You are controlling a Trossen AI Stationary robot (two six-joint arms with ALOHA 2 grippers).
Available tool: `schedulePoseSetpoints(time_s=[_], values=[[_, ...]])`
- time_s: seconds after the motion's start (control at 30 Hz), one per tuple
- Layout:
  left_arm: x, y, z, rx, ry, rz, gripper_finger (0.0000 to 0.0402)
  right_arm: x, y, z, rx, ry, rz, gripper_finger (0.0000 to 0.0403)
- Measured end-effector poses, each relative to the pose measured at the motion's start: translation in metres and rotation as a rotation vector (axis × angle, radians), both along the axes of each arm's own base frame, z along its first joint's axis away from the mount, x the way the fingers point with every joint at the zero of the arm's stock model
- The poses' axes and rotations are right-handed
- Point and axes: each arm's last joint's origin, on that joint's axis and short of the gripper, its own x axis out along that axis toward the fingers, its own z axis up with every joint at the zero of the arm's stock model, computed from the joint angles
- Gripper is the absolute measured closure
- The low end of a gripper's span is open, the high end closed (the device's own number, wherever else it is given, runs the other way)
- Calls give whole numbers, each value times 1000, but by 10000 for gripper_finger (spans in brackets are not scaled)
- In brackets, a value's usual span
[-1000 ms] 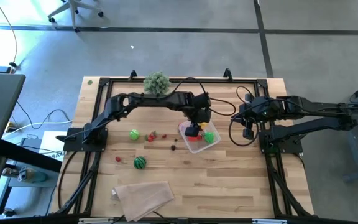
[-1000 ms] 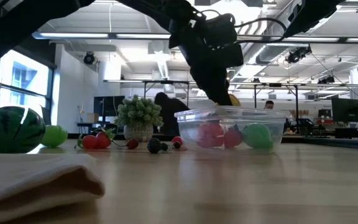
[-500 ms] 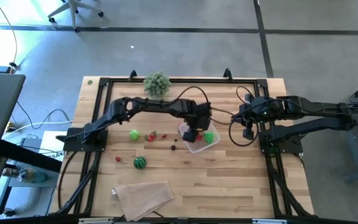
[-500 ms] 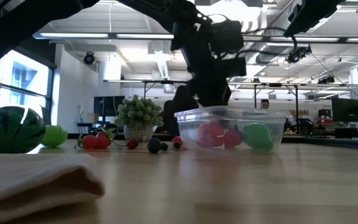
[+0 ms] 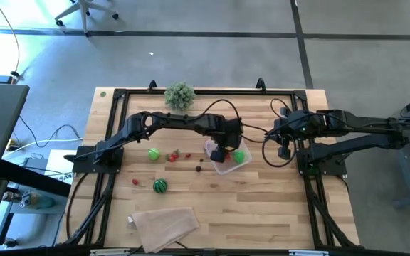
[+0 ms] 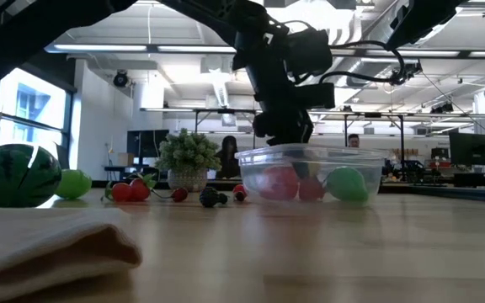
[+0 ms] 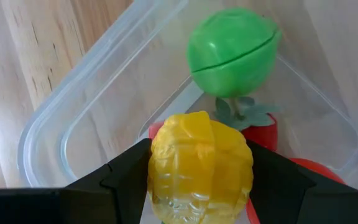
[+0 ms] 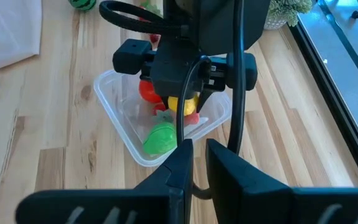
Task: Pick and placing Produce into tupperware
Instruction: Put the pineapple into the transparent bin, then put the cabbage into the transparent bin
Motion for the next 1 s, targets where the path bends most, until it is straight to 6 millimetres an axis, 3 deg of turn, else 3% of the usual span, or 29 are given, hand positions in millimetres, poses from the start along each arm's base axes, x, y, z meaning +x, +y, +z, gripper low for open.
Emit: schedulePoseSetpoints(time_s=[0.23, 0.6, 0.77, 1.0], values=[[-3, 0, -1, 7, 36, 14, 172, 0, 0, 0, 0, 0, 0, 368], [-4, 2, 1, 65, 58, 88, 92, 0, 0, 0, 0, 0, -1, 368], [-3, 2, 21, 41, 59, 129, 86, 0, 0, 0, 0, 0, 0, 368], [-8, -1, 65, -32, 91, 195, 93, 0, 0, 0, 0, 0, 0, 368]])
